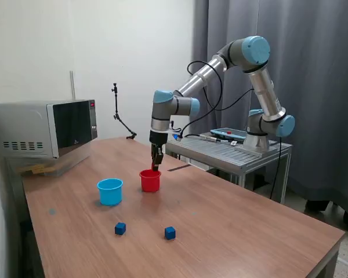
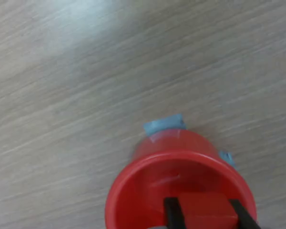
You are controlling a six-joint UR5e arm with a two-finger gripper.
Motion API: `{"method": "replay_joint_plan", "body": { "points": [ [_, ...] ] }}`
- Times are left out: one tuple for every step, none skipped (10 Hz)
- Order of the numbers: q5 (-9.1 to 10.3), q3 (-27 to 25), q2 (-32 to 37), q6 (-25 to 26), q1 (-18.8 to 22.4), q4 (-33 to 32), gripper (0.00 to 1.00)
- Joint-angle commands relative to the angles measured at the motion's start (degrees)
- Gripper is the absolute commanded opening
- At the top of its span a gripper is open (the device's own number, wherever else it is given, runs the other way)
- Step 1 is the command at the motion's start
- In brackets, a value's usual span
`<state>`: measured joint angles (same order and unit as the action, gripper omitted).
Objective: Place red objects in the red bin, and blue objects in the blue bin.
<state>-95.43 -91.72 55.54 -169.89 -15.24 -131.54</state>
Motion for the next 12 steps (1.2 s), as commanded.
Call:
{"method": "replay_joint_plan", "body": {
  "points": [
    [0.15, -0.04, 0.00, 0.00, 0.03, 0.05, 1.00],
    [0.15, -0.04, 0.00, 0.00, 0.03, 0.05, 1.00],
    [0.15, -0.04, 0.00, 0.00, 0.03, 0.05, 1.00],
    [0.15, -0.04, 0.00, 0.00, 0.03, 0.05, 1.00],
    [0.24, 0.14, 0.09, 0.00, 0.82, 0.05, 1.00],
    [0.33, 0.83, 0.18, 0.00, 2.83, 0.05, 1.00],
    [0.94, 2.06, 0.70, 0.00, 7.02, 0.14, 1.00],
    [1.03, 5.47, 0.79, 0.35, 11.15, 0.06, 1.00],
    [1.12, 7.94, 0.01, 3.22, 14.24, 0.05, 1.00],
    [1.64, 10.48, -2.78, 4.90, 16.97, 0.23, 1.00],
    [1.65, 12.51, -4.81, 5.18, 18.39, 2.14, 1.00],
    [1.73, 14.88, -6.75, 5.45, 18.49, 4.34, 1.00]
  ]
}}
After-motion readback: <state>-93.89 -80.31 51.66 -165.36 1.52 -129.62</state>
